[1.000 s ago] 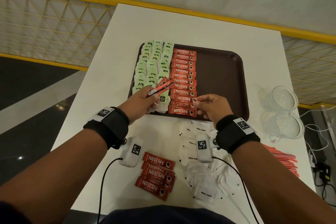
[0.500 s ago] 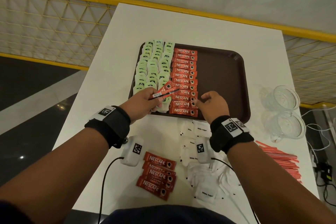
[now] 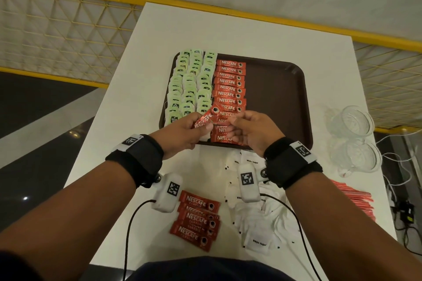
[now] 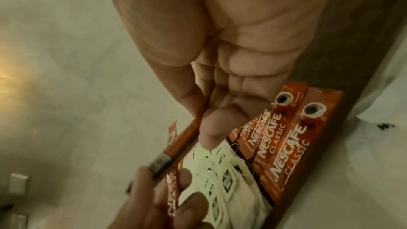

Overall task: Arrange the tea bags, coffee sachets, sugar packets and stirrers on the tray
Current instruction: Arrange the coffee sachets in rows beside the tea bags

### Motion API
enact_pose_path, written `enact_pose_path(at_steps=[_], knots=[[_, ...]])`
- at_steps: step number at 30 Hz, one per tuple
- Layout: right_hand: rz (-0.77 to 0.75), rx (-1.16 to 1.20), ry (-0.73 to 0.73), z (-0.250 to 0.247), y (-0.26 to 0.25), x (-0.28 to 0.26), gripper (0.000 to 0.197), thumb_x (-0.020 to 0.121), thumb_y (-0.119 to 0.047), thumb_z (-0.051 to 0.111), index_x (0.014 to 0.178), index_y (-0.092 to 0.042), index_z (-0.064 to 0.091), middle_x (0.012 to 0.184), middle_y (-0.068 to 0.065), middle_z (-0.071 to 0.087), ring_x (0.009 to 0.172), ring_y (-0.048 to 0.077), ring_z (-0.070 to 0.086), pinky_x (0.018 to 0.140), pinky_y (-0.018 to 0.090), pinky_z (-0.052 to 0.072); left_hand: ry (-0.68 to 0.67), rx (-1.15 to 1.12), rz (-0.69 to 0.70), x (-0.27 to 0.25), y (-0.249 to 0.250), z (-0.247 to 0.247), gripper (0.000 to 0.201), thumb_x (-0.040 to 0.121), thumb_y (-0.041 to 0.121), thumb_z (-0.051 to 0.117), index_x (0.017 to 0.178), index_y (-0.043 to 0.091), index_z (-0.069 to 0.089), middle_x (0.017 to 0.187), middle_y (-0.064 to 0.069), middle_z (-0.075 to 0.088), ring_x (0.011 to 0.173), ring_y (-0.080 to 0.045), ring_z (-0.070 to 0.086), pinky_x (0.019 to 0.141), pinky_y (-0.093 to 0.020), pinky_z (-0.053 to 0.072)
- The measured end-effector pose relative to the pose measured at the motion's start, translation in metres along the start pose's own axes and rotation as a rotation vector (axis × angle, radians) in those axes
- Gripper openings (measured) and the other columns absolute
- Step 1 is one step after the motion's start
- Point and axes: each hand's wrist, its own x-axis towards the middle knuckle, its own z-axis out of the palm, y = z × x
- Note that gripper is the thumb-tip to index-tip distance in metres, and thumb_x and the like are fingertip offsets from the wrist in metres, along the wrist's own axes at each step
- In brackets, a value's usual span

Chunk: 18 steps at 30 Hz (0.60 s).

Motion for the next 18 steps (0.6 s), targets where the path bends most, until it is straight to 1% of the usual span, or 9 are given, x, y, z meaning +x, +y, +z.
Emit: enact_pose_path(at_steps=[2,4,5,7,9,11,13,15,18], knots=[[-0.050,0.006,0.012,0.000,0.001,0.000,0.013,0.095,-0.003,0.056,0.108,0.001,0.058,0.081,0.014,0.067,0.067,0.019,0.066,0.064,0.026,0.056,0.009,-0.065,-0.007,0.000,0.002,-0.002,0.043,0.090,0.050,0.059,0.108,0.013,0.049,0.072,0.005,0.038,0.059,-0.007,0.031,0.058,-0.022,0.034],[-0.087,-0.012,0.038,0.000,0.002,0.000,0.013,0.094,-0.002,0.057,0.107,-0.003,0.055,0.084,0.014,0.068,0.068,0.019,0.068,0.066,0.028,0.058,0.012,-0.084,-0.014,0.000,0.002,-0.003,0.047,0.089,0.053,0.058,0.108,0.011,0.048,0.074,0.004,0.037,0.060,-0.008,0.030,0.058,-0.022,0.033],[-0.095,-0.025,0.047,0.000,0.002,0.000,0.016,0.094,-0.002,0.058,0.109,-0.005,0.053,0.086,0.015,0.069,0.069,0.020,0.068,0.067,0.029,0.059,0.013,-0.072,-0.012,0.001,0.002,-0.004,0.043,0.091,0.049,0.057,0.108,0.010,0.049,0.072,0.005,0.039,0.060,-0.008,0.031,0.059,-0.021,0.033],[-0.102,-0.067,0.035,0.000,0.003,0.001,0.023,0.094,-0.003,0.059,0.115,-0.008,0.052,0.091,0.017,0.070,0.072,0.021,0.069,0.070,0.032,0.059,0.041,-0.024,0.009,0.003,0.003,-0.004,0.022,0.099,0.033,0.054,0.104,0.012,0.053,0.065,0.012,0.048,0.057,-0.005,0.036,0.061,-0.020,0.036],[-0.106,-0.130,0.013,-0.001,0.005,0.003,0.022,0.094,-0.008,0.061,0.116,-0.009,0.056,0.095,0.016,0.072,0.074,0.021,0.070,0.070,0.032,0.059,0.080,0.001,0.043,0.005,0.003,-0.005,0.012,0.101,0.024,0.052,0.104,0.012,0.055,0.070,0.015,0.059,0.060,-0.005,0.040,0.065,-0.023,0.039],[-0.131,-0.202,0.021,-0.003,0.006,0.004,0.015,0.095,-0.015,0.061,0.109,-0.010,0.063,0.094,0.013,0.072,0.074,0.019,0.069,0.069,0.030,0.059,0.105,0.047,0.066,0.006,0.003,-0.008,0.013,0.100,0.024,0.054,0.107,0.012,0.056,0.084,0.008,0.065,0.068,-0.009,0.045,0.068,-0.027,0.042],[-0.172,-0.311,0.047,-0.007,0.007,0.006,0.009,0.094,-0.020,0.062,0.099,-0.016,0.068,0.094,0.012,0.071,0.077,0.019,0.067,0.071,0.030,0.058,0.117,0.114,0.078,0.007,0.003,-0.012,0.013,0.099,0.026,0.055,0.106,0.015,0.057,0.091,0.005,0.065,0.069,-0.003,0.053,0.069,-0.023,0.046],[-0.180,-0.374,0.064,-0.011,0.007,0.008,0.006,0.092,-0.024,0.065,0.093,-0.020,0.070,0.098,0.015,0.070,0.079,0.020,0.062,0.073,0.030,0.056,0.118,0.163,0.084,0.007,0.004,-0.013,0.013,0.099,0.028,0.056,0.105,0.016,0.058,0.089,0.008,0.065,0.066,0.004,0.057,0.066,-0.019,0.047],[-0.151,-0.312,0.104,-0.018,0.010,0.013,0.008,0.092,-0.021,0.064,0.092,-0.017,0.071,0.092,0.017,0.068,0.073,0.019,0.056,0.067,0.026,0.054,0.143,0.193,0.081,0.008,0.006,-0.013,0.016,0.100,0.032,0.052,0.100,0.017,0.056,0.084,0.008,0.060,0.065,-0.004,0.049,0.065,-0.022,0.045]])
